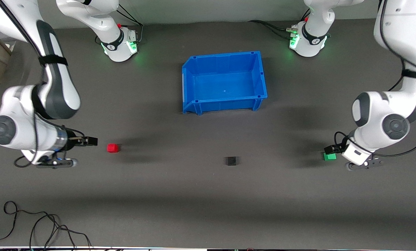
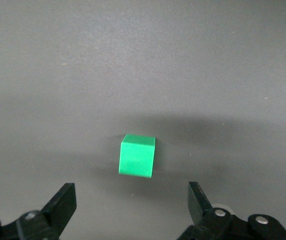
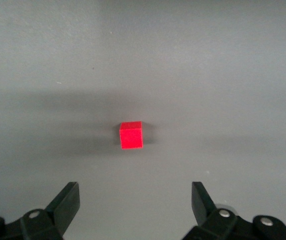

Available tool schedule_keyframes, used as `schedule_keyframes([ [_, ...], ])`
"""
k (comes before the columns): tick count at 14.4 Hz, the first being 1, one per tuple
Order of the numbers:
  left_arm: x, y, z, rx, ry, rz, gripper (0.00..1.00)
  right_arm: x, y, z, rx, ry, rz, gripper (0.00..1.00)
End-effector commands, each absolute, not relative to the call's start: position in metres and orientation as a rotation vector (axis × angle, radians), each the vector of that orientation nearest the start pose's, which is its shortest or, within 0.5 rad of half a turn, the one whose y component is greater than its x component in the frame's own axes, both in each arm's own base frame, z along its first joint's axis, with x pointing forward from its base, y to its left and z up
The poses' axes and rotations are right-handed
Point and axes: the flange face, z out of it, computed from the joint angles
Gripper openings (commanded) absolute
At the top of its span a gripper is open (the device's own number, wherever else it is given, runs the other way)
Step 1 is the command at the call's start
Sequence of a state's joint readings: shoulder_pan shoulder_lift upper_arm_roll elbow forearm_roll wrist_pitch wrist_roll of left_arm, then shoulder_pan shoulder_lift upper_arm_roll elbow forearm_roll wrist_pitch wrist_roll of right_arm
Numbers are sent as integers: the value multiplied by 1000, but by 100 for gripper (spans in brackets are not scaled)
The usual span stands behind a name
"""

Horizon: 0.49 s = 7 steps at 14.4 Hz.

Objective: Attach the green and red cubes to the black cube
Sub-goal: 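Lower the right gripper to the red cube while the left gripper approaches the green cube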

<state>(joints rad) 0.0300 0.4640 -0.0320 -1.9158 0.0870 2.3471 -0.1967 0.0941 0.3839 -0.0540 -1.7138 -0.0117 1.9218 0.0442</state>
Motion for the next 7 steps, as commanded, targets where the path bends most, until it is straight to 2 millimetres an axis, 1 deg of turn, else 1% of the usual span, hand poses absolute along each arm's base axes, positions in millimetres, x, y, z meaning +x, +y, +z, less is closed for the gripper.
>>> schedule_keyframes([
  [1,631,-1,214,-3071,-179,41,97,642,46,320,-3171,-53,264,99],
  [2,637,0,216,-3072,-180,25,90,643,47,305,-3171,-54,278,99],
  [4,652,4,207,-3072,-188,27,86,645,48,280,-3173,-58,288,99],
  [5,657,3,198,-3072,-186,32,84,646,48,270,-3173,-59,291,99],
  [7,658,3,192,-3072,-183,39,74,643,48,250,-3175,-62,288,99],
])
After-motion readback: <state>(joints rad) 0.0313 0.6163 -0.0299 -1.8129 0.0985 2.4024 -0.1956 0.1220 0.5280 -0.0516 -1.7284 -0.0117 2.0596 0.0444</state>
